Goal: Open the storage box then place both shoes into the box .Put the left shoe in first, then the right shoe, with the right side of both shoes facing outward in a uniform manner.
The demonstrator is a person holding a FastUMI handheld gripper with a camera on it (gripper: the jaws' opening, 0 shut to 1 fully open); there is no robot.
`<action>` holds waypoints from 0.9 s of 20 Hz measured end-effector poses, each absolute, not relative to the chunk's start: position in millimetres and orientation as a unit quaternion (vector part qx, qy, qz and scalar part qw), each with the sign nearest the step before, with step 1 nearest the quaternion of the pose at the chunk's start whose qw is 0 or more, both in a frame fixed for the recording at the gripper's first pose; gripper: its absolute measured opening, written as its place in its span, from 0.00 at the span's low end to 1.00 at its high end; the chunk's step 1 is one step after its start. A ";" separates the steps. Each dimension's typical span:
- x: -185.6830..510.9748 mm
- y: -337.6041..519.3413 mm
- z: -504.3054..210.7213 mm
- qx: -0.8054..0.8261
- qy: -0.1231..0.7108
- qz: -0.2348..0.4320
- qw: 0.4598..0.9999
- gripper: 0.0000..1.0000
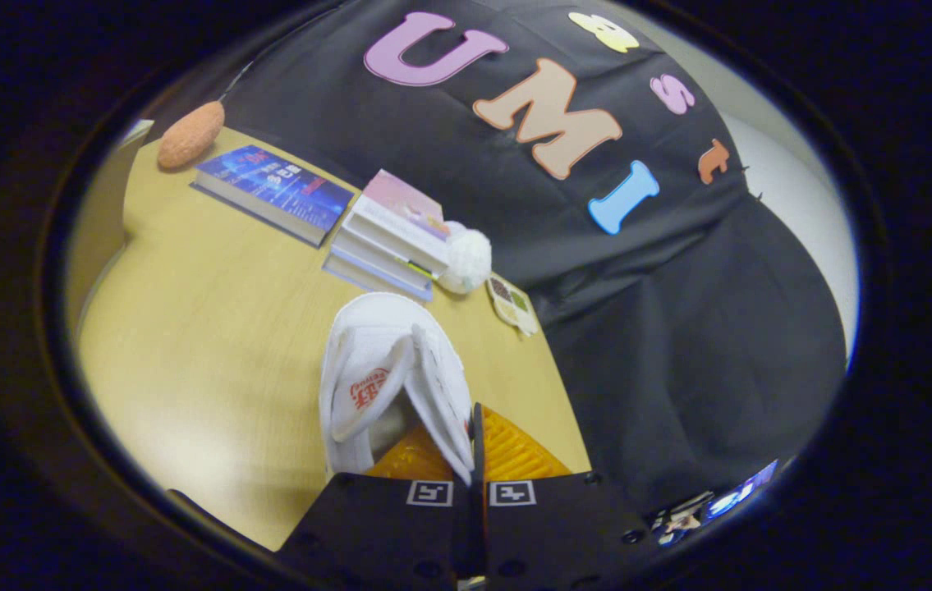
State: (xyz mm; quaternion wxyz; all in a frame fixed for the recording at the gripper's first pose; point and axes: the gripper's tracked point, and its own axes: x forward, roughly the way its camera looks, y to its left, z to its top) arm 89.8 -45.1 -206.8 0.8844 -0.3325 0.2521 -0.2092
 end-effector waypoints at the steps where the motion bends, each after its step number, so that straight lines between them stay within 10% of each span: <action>1: 89.3 -32.3 -188.9 -0.341 0.239 -0.216 0.883 0.02; 18: 50.6 287.1 -10.3 -0.224 0.075 -0.159 0.959 0.02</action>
